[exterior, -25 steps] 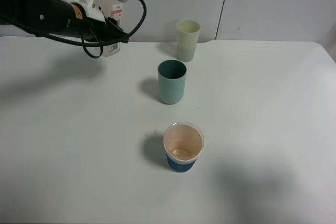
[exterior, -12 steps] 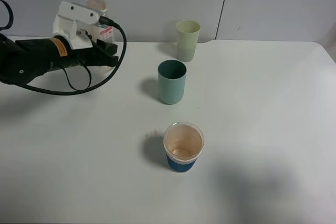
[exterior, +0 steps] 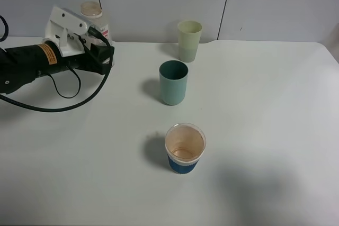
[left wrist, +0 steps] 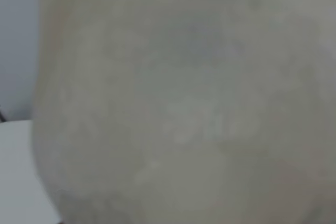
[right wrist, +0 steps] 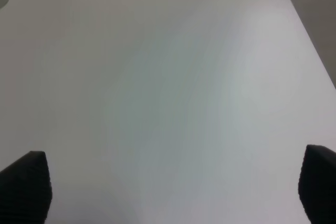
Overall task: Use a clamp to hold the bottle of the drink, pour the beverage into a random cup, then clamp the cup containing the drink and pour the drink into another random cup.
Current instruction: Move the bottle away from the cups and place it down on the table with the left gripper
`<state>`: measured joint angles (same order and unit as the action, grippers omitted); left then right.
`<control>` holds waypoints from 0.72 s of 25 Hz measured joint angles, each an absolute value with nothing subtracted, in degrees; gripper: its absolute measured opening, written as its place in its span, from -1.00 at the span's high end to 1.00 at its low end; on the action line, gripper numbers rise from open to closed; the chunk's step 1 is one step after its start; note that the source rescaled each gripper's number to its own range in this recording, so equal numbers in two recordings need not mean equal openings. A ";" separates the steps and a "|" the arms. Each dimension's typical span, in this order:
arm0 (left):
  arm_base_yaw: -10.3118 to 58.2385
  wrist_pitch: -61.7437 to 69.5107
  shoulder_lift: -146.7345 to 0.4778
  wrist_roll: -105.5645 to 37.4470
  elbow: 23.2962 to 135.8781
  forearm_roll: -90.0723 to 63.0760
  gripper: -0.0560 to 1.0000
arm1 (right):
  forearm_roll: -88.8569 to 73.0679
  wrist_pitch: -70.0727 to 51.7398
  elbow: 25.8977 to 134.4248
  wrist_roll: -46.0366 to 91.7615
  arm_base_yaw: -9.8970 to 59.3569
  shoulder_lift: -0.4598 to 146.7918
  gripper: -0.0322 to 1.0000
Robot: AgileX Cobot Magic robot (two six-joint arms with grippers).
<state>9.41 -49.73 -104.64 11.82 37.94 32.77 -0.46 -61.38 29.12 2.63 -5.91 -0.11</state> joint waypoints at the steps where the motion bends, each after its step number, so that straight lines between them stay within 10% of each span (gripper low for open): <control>1: 9.33 -50.82 -105.41 11.93 37.94 33.04 0.80 | -0.46 -61.38 29.12 2.63 -5.91 -0.11 -0.99; 18: 4.33 -63.81 -117.83 10.01 38.05 35.46 0.80 | -0.46 -61.38 29.12 2.63 -5.91 -0.11 -0.99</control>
<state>4.33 -63.81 -117.83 10.01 38.05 35.46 -0.46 -61.38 29.12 2.63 -5.91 -0.11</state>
